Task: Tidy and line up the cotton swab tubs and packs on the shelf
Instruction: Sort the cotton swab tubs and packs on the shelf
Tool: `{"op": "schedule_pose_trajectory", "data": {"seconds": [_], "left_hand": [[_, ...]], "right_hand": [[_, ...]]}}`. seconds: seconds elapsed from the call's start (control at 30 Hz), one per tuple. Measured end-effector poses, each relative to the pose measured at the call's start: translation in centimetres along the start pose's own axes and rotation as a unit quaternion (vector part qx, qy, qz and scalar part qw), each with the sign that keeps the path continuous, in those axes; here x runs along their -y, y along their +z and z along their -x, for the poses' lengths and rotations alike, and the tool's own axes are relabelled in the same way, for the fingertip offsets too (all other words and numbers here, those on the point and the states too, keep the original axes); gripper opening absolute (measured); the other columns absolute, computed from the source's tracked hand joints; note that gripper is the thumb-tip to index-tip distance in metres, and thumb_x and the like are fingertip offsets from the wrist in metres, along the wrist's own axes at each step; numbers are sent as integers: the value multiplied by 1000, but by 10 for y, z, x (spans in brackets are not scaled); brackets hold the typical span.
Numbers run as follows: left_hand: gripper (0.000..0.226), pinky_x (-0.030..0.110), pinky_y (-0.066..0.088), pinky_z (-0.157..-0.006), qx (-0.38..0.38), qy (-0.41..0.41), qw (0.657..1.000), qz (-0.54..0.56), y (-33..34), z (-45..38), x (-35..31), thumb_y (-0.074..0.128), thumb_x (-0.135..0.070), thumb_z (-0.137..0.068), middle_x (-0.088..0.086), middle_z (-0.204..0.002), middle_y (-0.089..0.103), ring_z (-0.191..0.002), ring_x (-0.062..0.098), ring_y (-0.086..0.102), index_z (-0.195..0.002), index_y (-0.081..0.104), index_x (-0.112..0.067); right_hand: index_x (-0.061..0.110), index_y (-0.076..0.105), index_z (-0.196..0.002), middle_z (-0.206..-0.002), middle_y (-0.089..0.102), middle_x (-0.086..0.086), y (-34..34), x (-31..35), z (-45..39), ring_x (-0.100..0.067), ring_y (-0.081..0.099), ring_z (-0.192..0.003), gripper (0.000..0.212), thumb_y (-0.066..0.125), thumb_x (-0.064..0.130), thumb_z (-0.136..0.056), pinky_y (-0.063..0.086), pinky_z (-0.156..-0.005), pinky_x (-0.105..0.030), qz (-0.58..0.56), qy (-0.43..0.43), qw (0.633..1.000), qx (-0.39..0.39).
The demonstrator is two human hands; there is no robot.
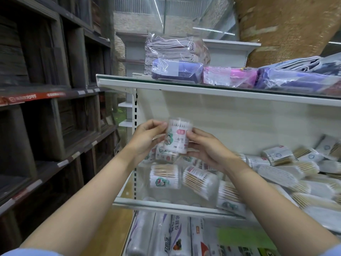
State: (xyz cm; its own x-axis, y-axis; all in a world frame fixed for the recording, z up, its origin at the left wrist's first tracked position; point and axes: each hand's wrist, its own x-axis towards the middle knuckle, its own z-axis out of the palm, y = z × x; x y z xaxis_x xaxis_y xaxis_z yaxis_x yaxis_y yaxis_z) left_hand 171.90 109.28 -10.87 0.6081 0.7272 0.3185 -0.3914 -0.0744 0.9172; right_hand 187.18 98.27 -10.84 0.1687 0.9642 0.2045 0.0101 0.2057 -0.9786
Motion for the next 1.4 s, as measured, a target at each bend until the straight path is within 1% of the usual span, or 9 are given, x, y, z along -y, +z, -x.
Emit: {"op": "schedule_pose_trajectory", "data": {"seconds": [0.3, 0.47, 0.63, 0.7, 0.83, 0.9, 1.07, 1.2, 1.4], "left_hand": [[4, 22, 55, -72, -8, 43, 999, 18, 0, 20, 6, 61, -8, -80, 6, -84, 69, -81, 16, 68, -78, 58, -6], [8, 34, 54, -88, -57, 52, 997, -28, -9, 27, 4, 65, -12, -82, 6, -89, 66, -91, 22, 65, -83, 58, -10], [63, 29, 50, -90, -75, 60, 977, -192, -5, 36, 1, 82, -34, -65, 0, -116, 59, -108, 12, 58, -117, 50, -17], [67, 26, 51, -87, -71, 51, 968, -234, -5, 36, 0, 83, -26, -67, -3, -120, 56, -110, 11, 56, -121, 45, -19], [78, 42, 46, -99, -112, 60, 928, -350, -18, 27, 0, 85, -35, -62, 2, -131, 39, -121, 17, 47, -129, 46, -23], [80, 36, 46, -99, -117, 68, 923, -360, -27, 24, 1, 85, -38, -61, 5, -129, 37, -117, 18, 50, -130, 46, -22], [52, 15, 53, -65, -55, 43, 970, -232, -49, 21, -7, 75, -30, -76, 8, -110, 63, -94, 15, 63, -121, 55, -13], [39, 34, 56, -85, 6, -83, 996, 18, -77, 18, -12, 58, -23, -88, 19, -118, 64, -105, 28, 64, -120, 56, 0], [33, 37, 56, -79, 13, -147, 984, 99, -91, 15, -5, 48, -21, -95, 24, -109, 64, -98, 29, 64, -113, 57, 5]], "right_hand": [[14, 61, -111, -106, 67, -9, 0, -5, 8, -27, 61, -100, 33, 57, 22, -79, 43, -99, -49, 0, -12, 999, 40], [16, 59, -110, -105, 66, -6, 11, -5, 5, -23, 64, -97, 21, 52, 13, -91, 51, -89, -39, 31, -36, 998, 30], [16, 50, -113, -109, 63, -10, 31, -7, -7, -22, 65, -98, 29, 63, 17, -88, 56, -80, -36, 92, -51, 994, -29], [20, 48, -107, -106, 63, -8, 40, -7, -11, -19, 66, -93, 29, 67, 20, -85, 56, -73, -33, 100, -46, 992, -58], [19, 47, -103, -102, 61, -7, 52, -6, -19, -17, 65, -88, 30, 69, 21, -83, 56, -75, -35, 89, -38, 991, -91], [16, 48, -105, -102, 60, -7, 59, -8, -22, -15, 65, -86, 29, 67, 23, -84, 56, -74, -35, 79, -34, 992, -90], [16, 55, -104, -108, 64, -9, 68, -11, -29, -20, 63, -89, 16, 51, 28, -96, 55, -71, -32, 59, -18, 993, -95], [13, 59, -102, -101, 66, -10, 68, -7, -32, -17, 62, -80, 17, 43, 18, -99, 53, -59, -25, 28, -27, 990, -136], [13, 61, -100, -101, 66, -9, 75, -10, -30, -19, 60, -81, 19, 42, 15, -99, 53, -61, -24, 28, -35, 991, -129]]}}
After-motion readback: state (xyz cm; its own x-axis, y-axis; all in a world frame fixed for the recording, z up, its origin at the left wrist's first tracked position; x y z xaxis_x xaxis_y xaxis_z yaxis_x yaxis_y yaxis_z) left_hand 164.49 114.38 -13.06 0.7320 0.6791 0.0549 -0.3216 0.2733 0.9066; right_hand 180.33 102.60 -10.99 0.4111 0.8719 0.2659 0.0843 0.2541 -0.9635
